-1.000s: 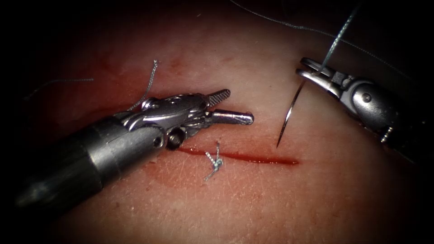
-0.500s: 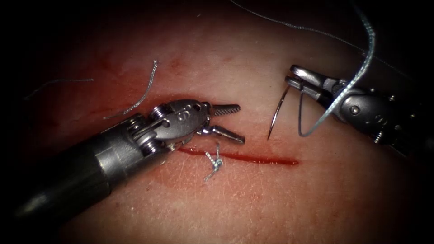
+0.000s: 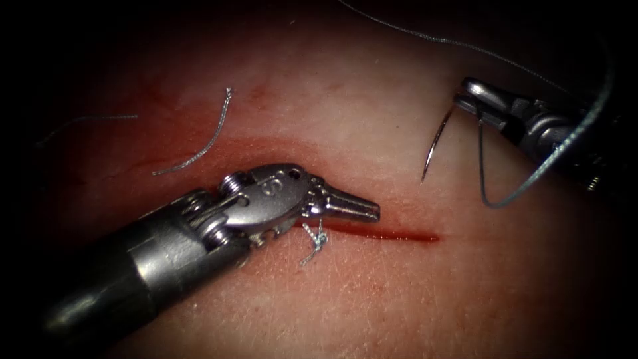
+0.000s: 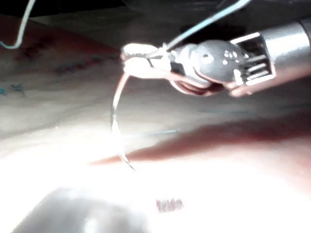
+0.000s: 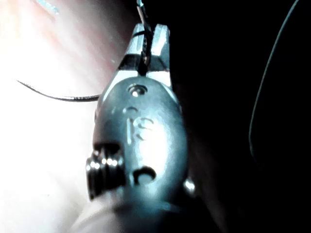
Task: Wound Closure
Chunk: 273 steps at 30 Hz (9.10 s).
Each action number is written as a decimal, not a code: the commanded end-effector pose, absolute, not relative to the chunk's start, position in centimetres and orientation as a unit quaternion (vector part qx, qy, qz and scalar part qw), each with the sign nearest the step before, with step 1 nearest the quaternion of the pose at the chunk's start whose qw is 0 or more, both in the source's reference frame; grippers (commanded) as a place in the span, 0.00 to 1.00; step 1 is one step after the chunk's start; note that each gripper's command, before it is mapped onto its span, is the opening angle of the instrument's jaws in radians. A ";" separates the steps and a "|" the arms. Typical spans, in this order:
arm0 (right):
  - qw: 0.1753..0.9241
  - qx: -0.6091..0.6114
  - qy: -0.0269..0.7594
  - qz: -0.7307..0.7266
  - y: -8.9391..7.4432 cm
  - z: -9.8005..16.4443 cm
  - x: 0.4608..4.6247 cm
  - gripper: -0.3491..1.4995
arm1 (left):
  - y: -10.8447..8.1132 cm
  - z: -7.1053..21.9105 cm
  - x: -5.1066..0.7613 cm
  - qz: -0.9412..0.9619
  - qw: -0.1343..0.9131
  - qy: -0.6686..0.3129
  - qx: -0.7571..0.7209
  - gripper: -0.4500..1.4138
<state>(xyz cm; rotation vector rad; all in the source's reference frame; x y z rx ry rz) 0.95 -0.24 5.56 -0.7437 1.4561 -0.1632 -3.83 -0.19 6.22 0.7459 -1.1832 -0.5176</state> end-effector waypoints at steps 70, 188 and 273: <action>0.734 -0.285 0.578 -0.216 -0.8 6.1 1.51 0.00 | -0.7 6.9 -4.02 -0.199 0.891 -0.332 0.237 0.00; 0.560 0.274 0.642 0.446 -1.0 7.1 1.46 0.00 | -0.4 6.9 -4.15 0.150 0.835 -0.500 0.173 0.00; 0.676 0.097 0.690 0.240 -1.0 6.6 1.77 0.00 | 1.4 5.0 -3.12 -0.577 0.303 -0.603 0.461 0.00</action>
